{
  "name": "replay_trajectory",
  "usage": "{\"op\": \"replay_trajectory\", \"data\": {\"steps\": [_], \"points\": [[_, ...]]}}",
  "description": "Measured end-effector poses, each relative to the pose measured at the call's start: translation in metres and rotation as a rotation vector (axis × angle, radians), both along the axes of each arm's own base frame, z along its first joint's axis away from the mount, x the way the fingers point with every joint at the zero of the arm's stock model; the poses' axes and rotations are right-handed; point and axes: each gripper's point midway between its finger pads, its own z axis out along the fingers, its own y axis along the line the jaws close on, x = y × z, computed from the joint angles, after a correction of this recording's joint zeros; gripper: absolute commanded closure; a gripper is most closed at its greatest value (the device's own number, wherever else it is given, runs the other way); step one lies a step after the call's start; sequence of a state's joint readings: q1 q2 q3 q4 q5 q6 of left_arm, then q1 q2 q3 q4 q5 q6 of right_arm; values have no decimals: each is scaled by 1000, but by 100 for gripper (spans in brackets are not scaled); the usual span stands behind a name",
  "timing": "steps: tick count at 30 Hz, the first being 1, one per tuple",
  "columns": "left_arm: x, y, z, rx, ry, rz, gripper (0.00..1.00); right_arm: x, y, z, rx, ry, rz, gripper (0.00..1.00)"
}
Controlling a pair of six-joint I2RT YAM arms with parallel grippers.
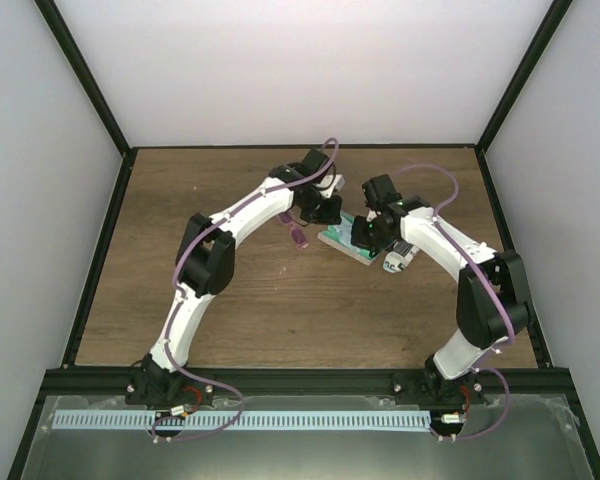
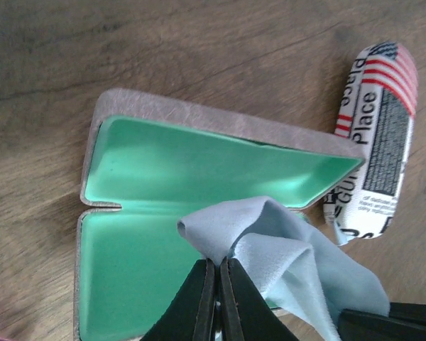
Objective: Organize the sunglasses
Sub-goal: Place the glasses cleaning cloth in the sunglasses case.
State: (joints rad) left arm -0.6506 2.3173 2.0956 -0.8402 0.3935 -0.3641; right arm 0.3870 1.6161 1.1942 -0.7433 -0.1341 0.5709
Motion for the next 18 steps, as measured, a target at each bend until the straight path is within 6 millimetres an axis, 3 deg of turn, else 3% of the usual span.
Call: {"op": "replay_trajectory", "data": {"steps": [8,18], "points": [[-10,6,-29,49,61,-4,96,-9,-4,-14,-13,29,13,99],[-34,27,-72,138,146,-5,96,-22,-7,-28,-7,56,14,99]]}}
